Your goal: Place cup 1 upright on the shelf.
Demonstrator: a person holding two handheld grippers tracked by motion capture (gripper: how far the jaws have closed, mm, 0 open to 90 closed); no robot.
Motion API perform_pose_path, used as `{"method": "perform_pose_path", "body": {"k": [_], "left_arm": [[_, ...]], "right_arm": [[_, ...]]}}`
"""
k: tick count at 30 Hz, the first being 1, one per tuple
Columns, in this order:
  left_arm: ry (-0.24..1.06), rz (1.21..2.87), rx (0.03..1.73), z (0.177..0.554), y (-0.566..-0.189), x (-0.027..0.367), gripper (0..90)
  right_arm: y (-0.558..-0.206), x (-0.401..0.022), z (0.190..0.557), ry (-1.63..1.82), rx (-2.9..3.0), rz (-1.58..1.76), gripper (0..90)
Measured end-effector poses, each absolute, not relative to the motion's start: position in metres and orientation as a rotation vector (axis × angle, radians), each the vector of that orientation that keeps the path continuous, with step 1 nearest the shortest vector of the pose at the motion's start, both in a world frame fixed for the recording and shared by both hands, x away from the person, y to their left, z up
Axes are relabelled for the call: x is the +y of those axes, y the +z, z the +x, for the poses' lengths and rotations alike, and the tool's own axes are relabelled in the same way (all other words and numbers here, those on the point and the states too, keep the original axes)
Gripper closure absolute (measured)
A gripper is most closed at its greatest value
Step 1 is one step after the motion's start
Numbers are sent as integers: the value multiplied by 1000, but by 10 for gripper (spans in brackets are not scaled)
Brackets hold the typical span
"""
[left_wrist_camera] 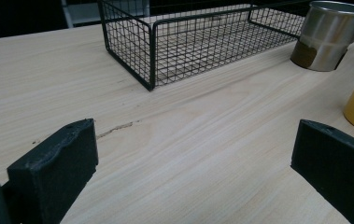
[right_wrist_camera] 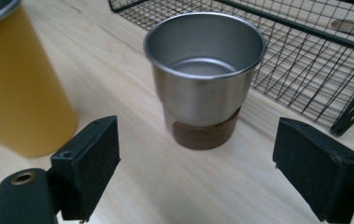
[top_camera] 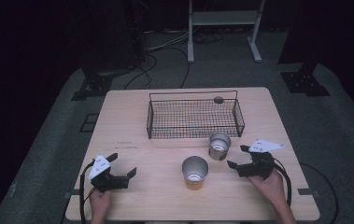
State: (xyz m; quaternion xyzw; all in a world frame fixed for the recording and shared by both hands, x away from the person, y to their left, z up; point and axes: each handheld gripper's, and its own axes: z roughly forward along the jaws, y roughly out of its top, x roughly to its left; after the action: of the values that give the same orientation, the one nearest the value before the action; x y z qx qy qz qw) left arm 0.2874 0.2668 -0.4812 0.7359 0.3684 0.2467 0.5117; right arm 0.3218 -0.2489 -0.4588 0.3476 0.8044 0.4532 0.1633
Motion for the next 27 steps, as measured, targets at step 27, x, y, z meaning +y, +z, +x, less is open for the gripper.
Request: {"method": "perform_pose_path", "body": {"k": [27], "left_arm": [[592,1761,885,287,-481,267,0]], "right_arm": [[-458,-224,359,1243,2329,1014,124]]}}
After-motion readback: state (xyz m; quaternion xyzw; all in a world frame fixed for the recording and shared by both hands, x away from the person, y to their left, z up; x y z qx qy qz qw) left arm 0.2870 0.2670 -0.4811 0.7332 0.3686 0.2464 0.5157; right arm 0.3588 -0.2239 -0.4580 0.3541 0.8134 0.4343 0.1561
